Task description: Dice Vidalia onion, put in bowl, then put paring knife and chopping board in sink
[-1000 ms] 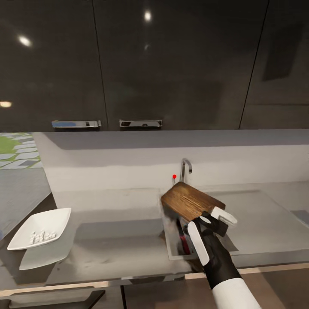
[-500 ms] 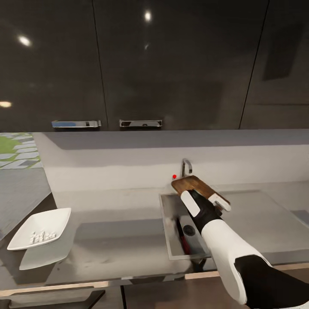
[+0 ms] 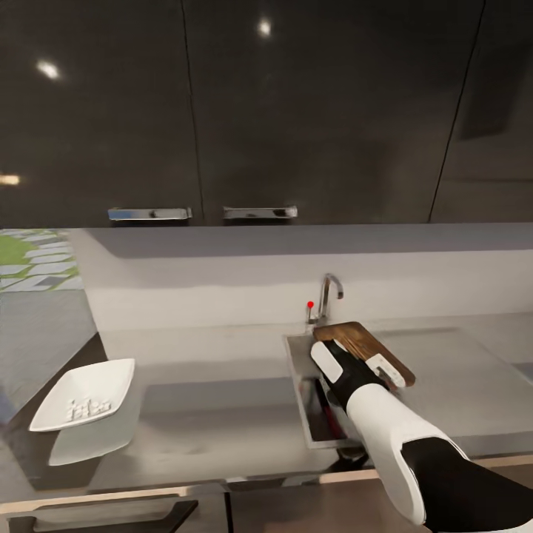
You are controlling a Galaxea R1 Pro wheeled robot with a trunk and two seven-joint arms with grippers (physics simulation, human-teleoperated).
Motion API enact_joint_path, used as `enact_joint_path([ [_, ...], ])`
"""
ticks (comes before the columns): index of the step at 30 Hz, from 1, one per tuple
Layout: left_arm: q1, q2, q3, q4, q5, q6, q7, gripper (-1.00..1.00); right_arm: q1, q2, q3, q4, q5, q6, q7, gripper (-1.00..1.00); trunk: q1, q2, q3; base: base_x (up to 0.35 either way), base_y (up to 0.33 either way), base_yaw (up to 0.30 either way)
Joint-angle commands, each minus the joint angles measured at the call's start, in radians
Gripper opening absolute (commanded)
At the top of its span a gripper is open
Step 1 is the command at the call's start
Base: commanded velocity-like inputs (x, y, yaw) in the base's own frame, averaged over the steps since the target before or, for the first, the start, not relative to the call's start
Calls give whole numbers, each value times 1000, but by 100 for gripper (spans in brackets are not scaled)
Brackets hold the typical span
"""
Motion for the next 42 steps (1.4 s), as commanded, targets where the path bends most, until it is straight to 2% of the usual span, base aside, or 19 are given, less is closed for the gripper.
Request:
enact_joint_path([
  [1, 0, 0, 1, -1, 10, -1, -2, 100, -1, 0, 6, 3, -7, -11, -2, -100, 1, -2, -2, 0, 287, 0],
  [4, 0, 0, 1, 0, 10, -1, -2, 100, -1, 0, 6, 5, -26, -11, 1, -100, 1, -2, -2, 0, 249, 0],
  [7, 0, 0, 1, 1, 10, -1, -2, 100, 0, 0, 7, 5, -109, -11, 5, -100, 1, -2, -3, 0, 147, 0],
  [9, 0, 0, 1, 1, 10, -1, -2, 100, 0, 0, 7, 7, -140, -12, 18, -100, 1, -2, -6, 0, 48, 0],
  [12, 0, 0, 1, 2, 10, -1, -2, 100, 0, 0, 6, 44, -155, -13, 60, -100, 1, -2, -11, 0, 12, 0],
  [17, 0, 0, 1, 4, 10, -1, -2, 100, 0, 0, 6, 70, -157, -14, 96, -100, 1, -2, -19, 0, 1, 0],
  [26, 0, -1, 1, 1, 10, -1, -2, 100, 0, 0, 6, 75, -156, -54, 98, -100, 1, -2, -33, 79, -24, 0],
  [42, 0, -1, 1, 2, 10, -1, -2, 100, 0, 0, 5, 84, -157, -57, 104, -100, 1, -2, -59, 63, -76, 0],
])
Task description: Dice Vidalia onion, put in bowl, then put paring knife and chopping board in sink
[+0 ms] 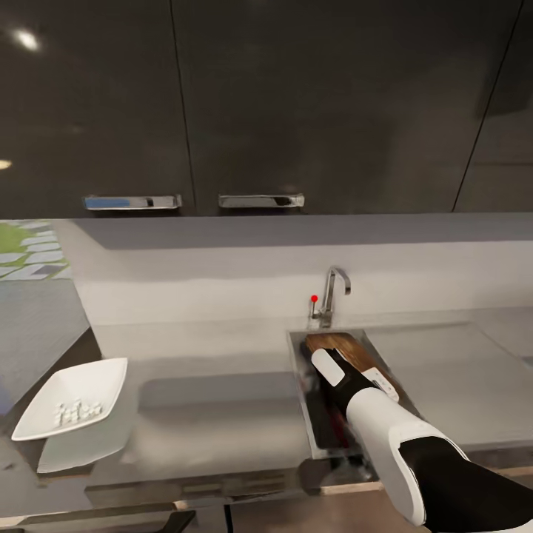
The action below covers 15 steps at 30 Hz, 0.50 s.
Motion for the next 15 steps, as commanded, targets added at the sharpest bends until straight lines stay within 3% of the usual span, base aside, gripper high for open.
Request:
enact_joint_path([
  [1, 1, -1, 2, -2, 9, -1, -2, 100, -1, 0, 7, 0, -6, -10, -1, -100, 1, -2, -3, 117, -164, 0],
  [7, 1, 0, 2, 0, 9, -1, -2, 100, -1, 0, 7, 0, -6, -10, -1, -100, 1, -2, -13, 109, -145, 0],
  [15, 1, 0, 2, -2, 9, -1, -2, 100, -1, 0, 8, 1, -8, -11, 0, -100, 1, -2, -26, 12, -16, 0],
])
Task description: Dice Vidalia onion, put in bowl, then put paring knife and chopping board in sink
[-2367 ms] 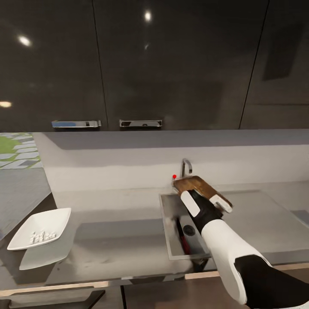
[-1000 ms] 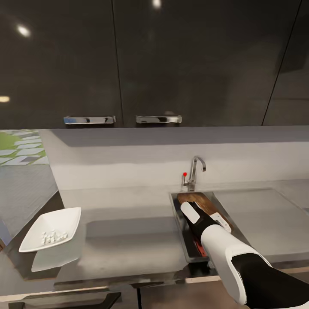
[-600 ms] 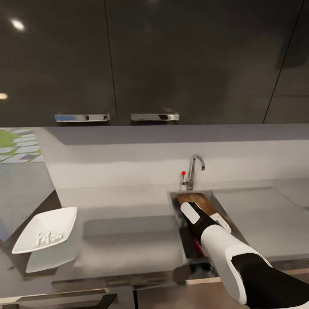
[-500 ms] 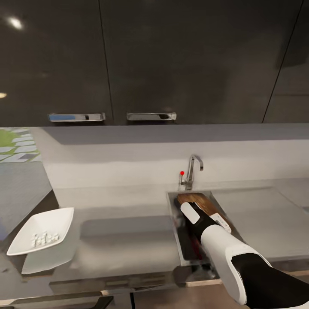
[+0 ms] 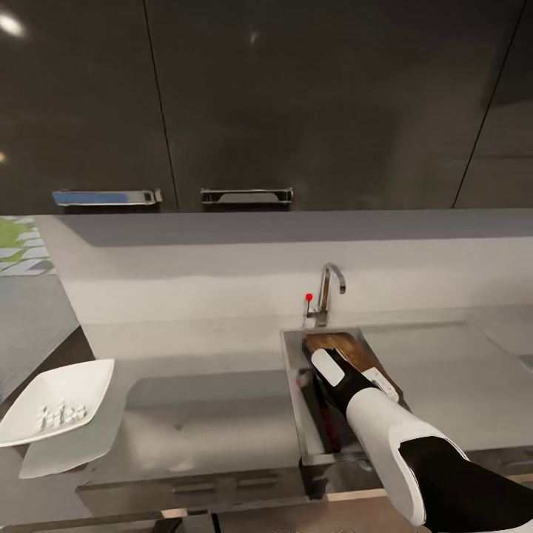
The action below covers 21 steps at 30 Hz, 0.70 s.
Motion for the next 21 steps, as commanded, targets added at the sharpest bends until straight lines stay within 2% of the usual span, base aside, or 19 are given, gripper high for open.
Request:
enact_joint_path([
  [1, 1, -1, 2, -1, 10, -1, -2, 100, -1, 0, 7, 1, -6, -11, 1, -100, 0, -2, -3, 0, 0, 0],
  [7, 1, -1, 2, 0, 10, -1, -2, 100, -1, 0, 7, 52, -5, -34, 78, -100, 0, -2, -13, 0, 0, 0],
  [21, 1, -1, 2, 0, 10, -1, -2, 100, -1, 0, 8, 60, -4, -46, 91, -100, 0, -2, -35, 0, 0, 0],
])
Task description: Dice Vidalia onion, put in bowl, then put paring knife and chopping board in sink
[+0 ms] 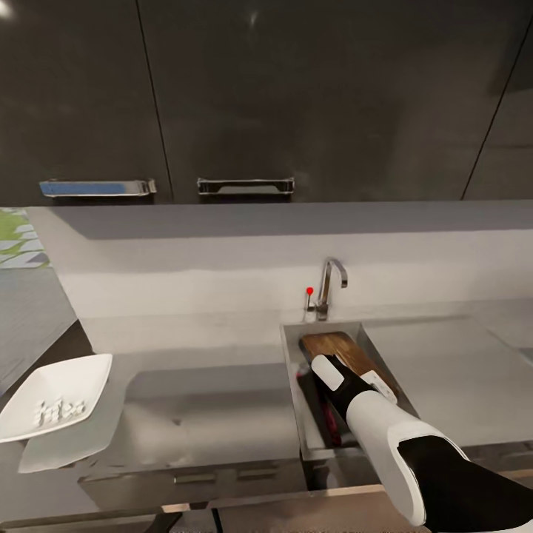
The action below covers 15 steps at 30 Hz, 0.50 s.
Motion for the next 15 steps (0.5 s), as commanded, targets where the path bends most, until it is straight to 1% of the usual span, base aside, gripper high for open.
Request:
enact_joint_path([
  [1, 1, -1, 2, -2, 10, -1, -2, 100, -1, 0, 8, 1, -8, -10, -2, -100, 0, -2, -3, 0, 0, 0],
  [10, 1, -1, 2, -3, 10, -1, -2, 100, -1, 0, 7, 6, -7, -12, 0, -100, 0, -2, -18, 0, 0, 0],
  [15, 0, -1, 1, -2, 10, -1, -2, 100, -1, 0, 7, 7, -5, -12, 17, -100, 0, -2, -26, 0, 0, 0],
])
